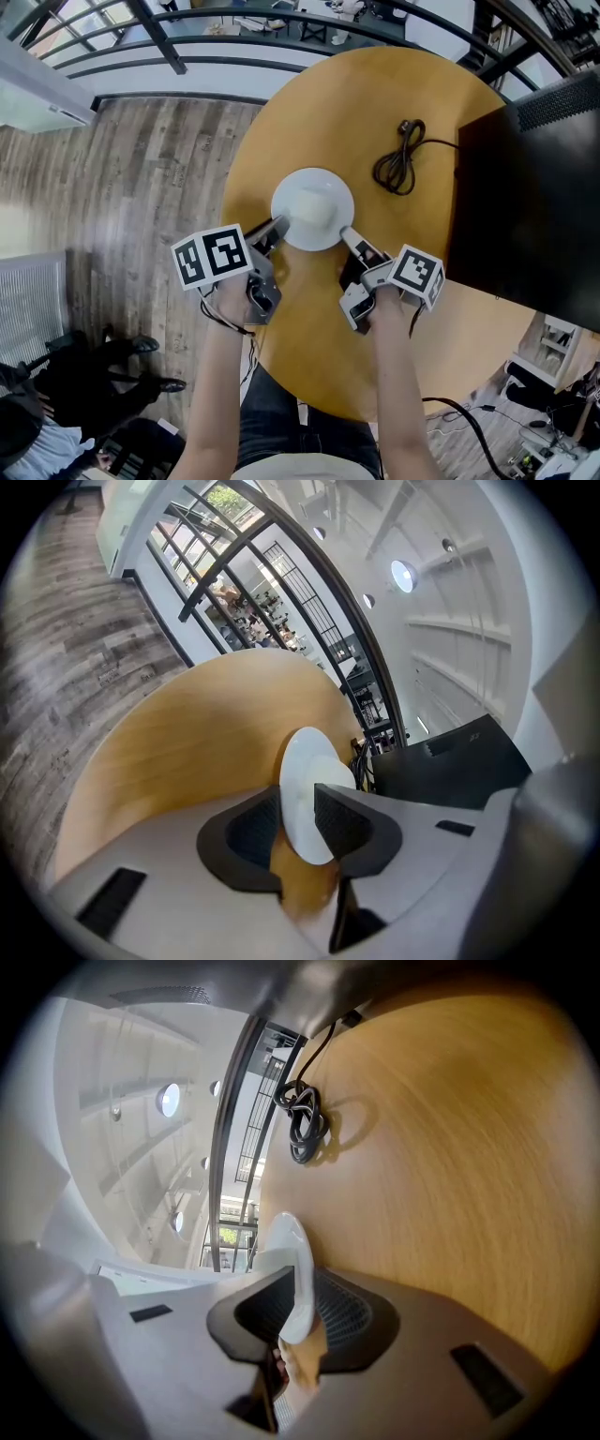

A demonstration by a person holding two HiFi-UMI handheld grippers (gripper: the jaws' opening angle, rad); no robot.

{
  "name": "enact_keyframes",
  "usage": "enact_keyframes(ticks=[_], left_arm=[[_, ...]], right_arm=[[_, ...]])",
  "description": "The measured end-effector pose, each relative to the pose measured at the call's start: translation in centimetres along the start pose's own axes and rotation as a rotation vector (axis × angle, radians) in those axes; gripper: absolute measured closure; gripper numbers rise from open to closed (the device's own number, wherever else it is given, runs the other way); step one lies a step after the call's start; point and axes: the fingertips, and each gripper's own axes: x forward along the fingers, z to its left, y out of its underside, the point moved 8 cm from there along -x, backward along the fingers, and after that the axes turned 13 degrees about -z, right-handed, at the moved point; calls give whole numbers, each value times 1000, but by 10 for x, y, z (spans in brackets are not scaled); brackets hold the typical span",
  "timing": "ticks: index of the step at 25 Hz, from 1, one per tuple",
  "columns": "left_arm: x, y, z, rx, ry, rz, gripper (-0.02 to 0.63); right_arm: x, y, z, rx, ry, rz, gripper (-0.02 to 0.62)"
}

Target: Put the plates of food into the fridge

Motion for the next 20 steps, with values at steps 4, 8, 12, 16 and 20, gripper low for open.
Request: enact_keyframes(ticks=[4, 8, 12, 16, 20], left_arm=[[1, -2, 3, 9, -7, 26, 506], [5, -2, 0, 1, 3, 73, 507], [7, 2, -1, -2, -19, 85, 550], [9, 2, 0, -22, -14, 72, 558], [9, 2, 1, -51, -10, 48, 562]], right_arm=[[4, -3, 0, 4, 0, 41, 528], [8, -3, 2, 17, 7, 60, 528], [9, -1, 2, 21, 18, 48, 531], [9, -3, 0, 30, 33, 42, 561], [10, -3, 0, 53, 16, 24, 565]])
